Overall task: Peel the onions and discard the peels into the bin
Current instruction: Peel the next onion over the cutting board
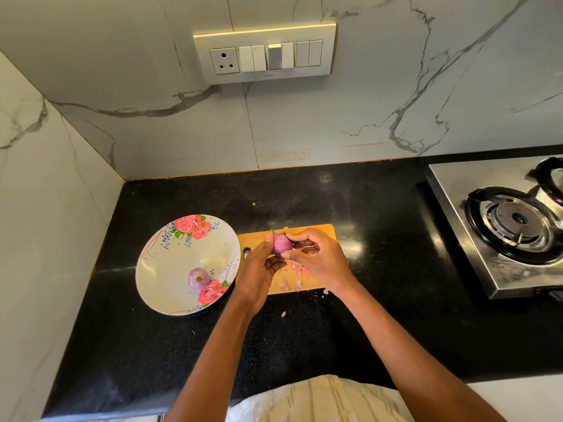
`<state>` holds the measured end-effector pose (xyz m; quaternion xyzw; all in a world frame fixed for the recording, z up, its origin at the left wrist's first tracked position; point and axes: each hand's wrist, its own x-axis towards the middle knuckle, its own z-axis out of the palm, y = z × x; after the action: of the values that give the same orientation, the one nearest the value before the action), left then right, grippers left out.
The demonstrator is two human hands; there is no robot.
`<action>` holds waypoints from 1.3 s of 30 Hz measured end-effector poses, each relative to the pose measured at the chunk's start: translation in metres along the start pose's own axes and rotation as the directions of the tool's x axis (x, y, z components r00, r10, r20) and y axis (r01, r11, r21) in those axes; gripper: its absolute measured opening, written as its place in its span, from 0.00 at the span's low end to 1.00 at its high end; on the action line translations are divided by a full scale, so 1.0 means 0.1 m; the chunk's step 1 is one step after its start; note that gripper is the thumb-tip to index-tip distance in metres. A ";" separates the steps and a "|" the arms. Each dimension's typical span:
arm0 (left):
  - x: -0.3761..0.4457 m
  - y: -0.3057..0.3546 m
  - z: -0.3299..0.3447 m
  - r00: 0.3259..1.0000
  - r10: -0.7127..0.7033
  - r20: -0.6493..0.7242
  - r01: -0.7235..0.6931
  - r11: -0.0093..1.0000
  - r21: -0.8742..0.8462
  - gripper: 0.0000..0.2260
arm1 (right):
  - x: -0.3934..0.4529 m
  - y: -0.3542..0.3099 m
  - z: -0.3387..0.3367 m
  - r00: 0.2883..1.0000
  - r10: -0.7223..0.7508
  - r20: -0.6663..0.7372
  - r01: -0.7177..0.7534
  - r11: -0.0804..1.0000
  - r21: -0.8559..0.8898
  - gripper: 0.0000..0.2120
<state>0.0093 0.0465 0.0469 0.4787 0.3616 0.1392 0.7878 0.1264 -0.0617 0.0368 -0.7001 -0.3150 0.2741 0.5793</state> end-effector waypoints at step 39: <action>-0.01 -0.05 -0.03 0.986 0.155 -0.053 -0.150 0.985 0.085 0.13 | 0.03 0.05 0.19 0.974 0.227 0.004 -0.218 0.932 0.290 0.07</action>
<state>0.0064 0.0453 0.0419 0.5322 0.3525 0.1987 0.7437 0.1148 -0.0482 0.0283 -0.6432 -0.1818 0.3704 0.6450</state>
